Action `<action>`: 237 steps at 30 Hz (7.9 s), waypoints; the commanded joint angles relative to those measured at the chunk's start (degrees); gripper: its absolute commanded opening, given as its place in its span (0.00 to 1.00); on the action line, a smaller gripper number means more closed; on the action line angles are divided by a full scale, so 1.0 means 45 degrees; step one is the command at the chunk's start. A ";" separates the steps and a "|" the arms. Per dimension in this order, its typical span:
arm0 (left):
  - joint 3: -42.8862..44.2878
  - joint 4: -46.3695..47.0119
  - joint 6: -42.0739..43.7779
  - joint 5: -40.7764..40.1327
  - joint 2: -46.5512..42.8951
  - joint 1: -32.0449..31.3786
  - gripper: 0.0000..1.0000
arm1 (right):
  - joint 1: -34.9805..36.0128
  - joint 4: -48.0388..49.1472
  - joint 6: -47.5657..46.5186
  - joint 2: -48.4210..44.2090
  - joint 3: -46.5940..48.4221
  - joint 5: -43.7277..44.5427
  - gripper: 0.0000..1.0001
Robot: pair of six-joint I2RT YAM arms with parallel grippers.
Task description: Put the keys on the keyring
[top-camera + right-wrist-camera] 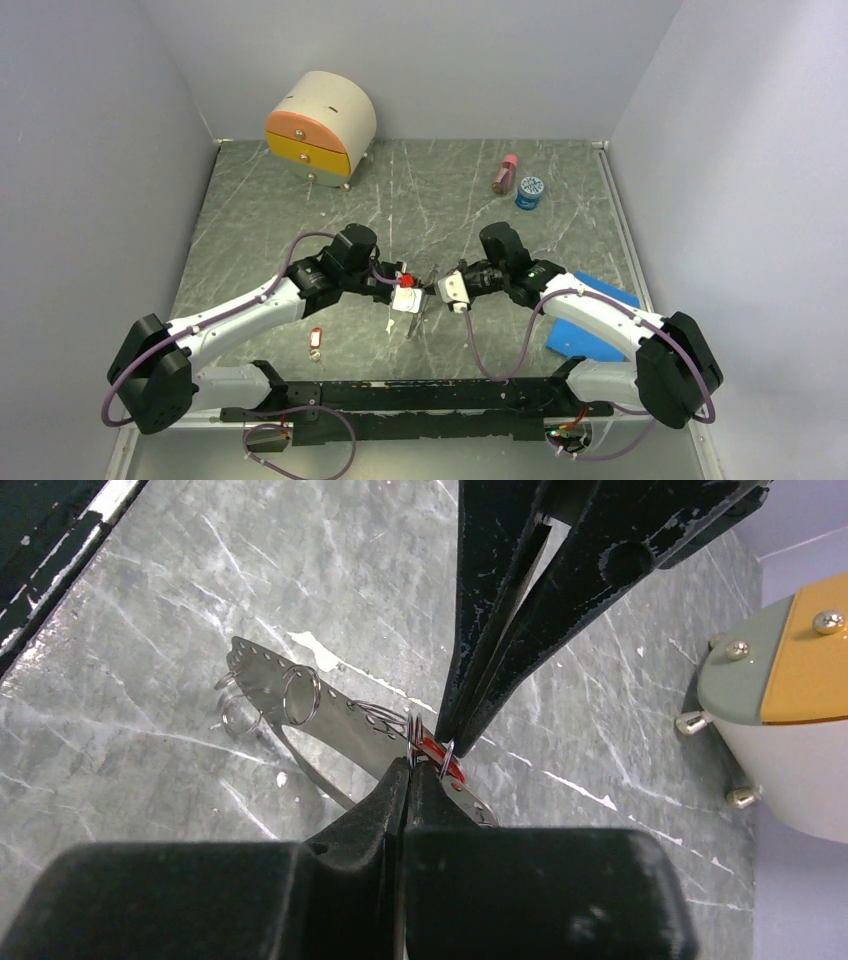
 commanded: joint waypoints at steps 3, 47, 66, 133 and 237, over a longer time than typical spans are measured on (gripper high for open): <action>0.0005 -0.0211 0.0616 0.0243 -0.0419 -0.0351 0.03 | 0.0063 0.0486 0.0331 -0.0031 0.0537 -0.0301 0.00; -0.1249 -0.0815 -0.1781 -0.3201 -0.1702 -0.1501 0.22 | 0.0044 0.2120 0.2165 -0.0208 0.0202 -0.0491 0.00; -0.2327 0.3712 -0.5967 -0.1555 -0.3460 -0.0020 0.76 | 0.0033 0.6170 0.5964 -0.0986 -0.1381 -0.0420 0.00; 0.5659 -0.7700 -0.3950 -0.3205 0.0194 0.1008 0.03 | 0.0775 1.1042 1.1043 0.0867 -0.0746 0.1087 0.40; -0.1176 0.7428 -1.1310 0.4517 -0.3073 0.4651 0.36 | 0.1205 1.8602 1.6823 0.1100 -0.1792 0.3108 0.00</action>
